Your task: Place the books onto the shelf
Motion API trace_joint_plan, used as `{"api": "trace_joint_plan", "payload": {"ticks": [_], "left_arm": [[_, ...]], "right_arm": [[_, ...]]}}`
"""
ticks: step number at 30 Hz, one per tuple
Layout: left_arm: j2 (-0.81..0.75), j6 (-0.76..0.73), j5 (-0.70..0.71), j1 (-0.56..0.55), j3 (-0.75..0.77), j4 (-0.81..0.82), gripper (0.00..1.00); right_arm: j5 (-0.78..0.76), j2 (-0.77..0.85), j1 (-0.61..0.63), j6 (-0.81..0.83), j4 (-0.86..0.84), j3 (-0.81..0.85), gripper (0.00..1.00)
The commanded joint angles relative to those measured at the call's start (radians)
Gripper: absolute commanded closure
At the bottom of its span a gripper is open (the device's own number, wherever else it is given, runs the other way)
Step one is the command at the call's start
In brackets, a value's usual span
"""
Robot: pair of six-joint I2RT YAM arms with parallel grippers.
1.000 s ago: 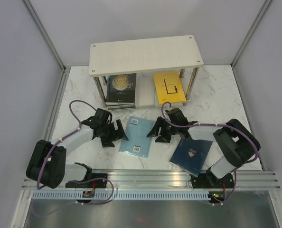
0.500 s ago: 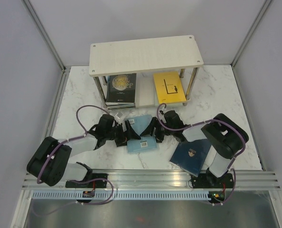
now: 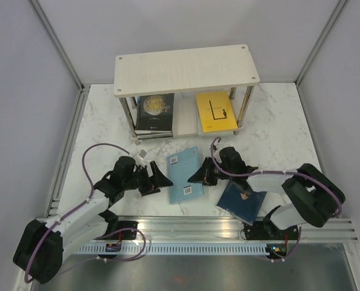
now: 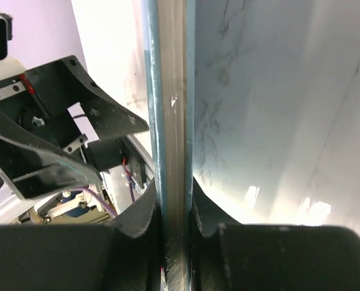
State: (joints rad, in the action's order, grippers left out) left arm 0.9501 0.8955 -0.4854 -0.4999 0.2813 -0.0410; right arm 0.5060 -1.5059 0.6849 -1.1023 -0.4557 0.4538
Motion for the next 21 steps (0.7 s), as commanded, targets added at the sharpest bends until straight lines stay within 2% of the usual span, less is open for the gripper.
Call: {"api": "trace_joint_plan", "payload": {"ticks": [1,4,6,10,15,21], "left_arm": [[-0.131,-0.029,0.091,0.000,0.048,-0.187,0.07],[-0.220,-0.033,0.113,0.000,0.085,-0.267,0.06],[-0.252,-0.032,0.116,0.000,0.104,-0.289,0.06],[-0.295,-0.010,0.105,0.001,0.140,-0.287,0.06],[-0.340,0.052,0.076,0.000,0.225,-0.182,0.03],[-0.306,0.131,0.012,0.001,0.279,-0.011,0.04]], "right_arm": [[0.008,0.139,0.001,0.010,0.023,0.006,1.00],[-0.009,0.318,0.002,0.050,0.156,0.071,1.00],[-0.004,0.375,0.002,0.045,0.208,0.101,1.00],[0.049,0.490,0.002,0.010,0.213,0.154,1.00],[0.109,0.544,0.002,-0.013,0.200,0.175,1.00],[0.132,0.566,0.002,-0.062,0.135,0.189,1.00]]}}
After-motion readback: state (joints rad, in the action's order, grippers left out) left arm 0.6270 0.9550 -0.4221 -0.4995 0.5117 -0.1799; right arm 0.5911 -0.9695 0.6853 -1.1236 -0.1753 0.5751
